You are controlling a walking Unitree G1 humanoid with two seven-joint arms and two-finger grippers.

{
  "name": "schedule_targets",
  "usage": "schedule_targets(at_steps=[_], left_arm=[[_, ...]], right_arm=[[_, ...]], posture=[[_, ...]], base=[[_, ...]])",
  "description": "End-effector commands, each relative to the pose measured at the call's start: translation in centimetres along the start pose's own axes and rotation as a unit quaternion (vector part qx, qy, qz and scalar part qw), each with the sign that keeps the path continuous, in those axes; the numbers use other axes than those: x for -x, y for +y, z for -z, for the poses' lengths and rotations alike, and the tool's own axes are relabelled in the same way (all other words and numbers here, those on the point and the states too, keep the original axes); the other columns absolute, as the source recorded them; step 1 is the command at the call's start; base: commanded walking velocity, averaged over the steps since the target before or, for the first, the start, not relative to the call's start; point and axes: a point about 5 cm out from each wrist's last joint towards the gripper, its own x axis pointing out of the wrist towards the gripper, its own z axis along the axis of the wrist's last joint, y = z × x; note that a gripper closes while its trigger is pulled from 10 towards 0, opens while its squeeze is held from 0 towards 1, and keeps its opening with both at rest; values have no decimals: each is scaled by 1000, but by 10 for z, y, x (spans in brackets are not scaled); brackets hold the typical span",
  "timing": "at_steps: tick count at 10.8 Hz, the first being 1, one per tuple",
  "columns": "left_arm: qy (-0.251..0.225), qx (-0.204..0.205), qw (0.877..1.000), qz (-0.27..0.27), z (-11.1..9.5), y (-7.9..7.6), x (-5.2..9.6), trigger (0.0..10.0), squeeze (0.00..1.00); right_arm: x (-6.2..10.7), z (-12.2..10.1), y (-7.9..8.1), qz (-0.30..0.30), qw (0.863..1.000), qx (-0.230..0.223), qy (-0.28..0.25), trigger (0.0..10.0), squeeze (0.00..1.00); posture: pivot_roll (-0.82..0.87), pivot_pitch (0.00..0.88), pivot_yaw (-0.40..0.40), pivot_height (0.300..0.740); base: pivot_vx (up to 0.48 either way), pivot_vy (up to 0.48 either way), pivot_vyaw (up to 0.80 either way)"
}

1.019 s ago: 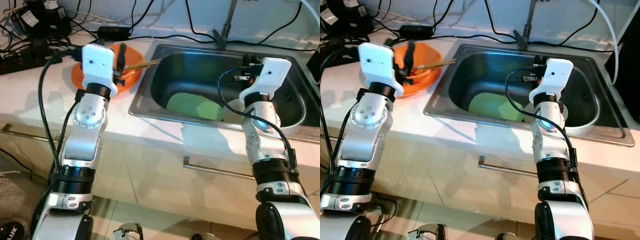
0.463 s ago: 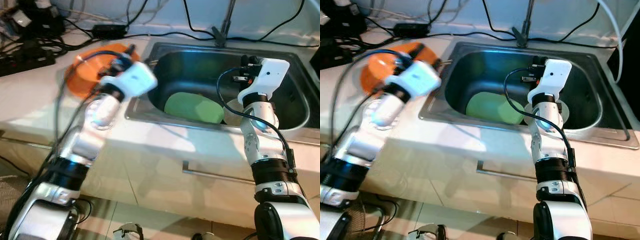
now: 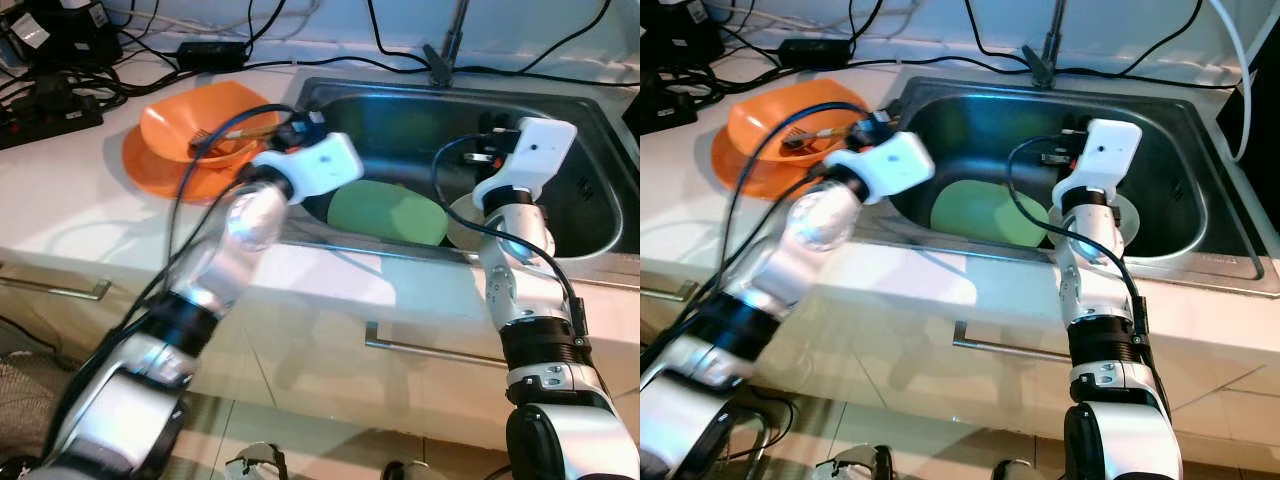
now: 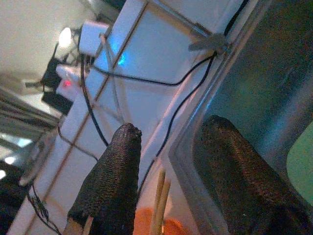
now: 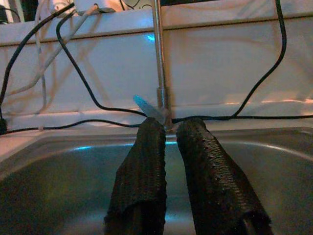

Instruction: Kitchen organization

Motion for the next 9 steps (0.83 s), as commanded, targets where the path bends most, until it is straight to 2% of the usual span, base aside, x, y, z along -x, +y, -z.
schedule_targets(at_steps=[1,5,7,9], left_arm=[[-2,-18,1000,-1,-4,-1,-6,10000,0],[27,-61,998,-14,-2,6,-26,10000,0],[41,-70,997,-19,2,10,-30,10000,0],[59,-74,995,-14,9,7,-31,10000,0]], right_arm=[[-2,-5,3,-5,1000,-4,-7,10000,0],[-2,-4,2,-4,1000,-6,-6,10000,0],[-2,-4,2,-3,1000,-6,-6,10000,0],[-1,-3,2,-2,1000,-6,-5,10000,0]], posture=[[124,84,27,740],[118,86,26,740],[117,88,29,740],[118,86,29,740]], base=[[0,0,0],[0,0,0],[0,0,0],[0,0,0]])
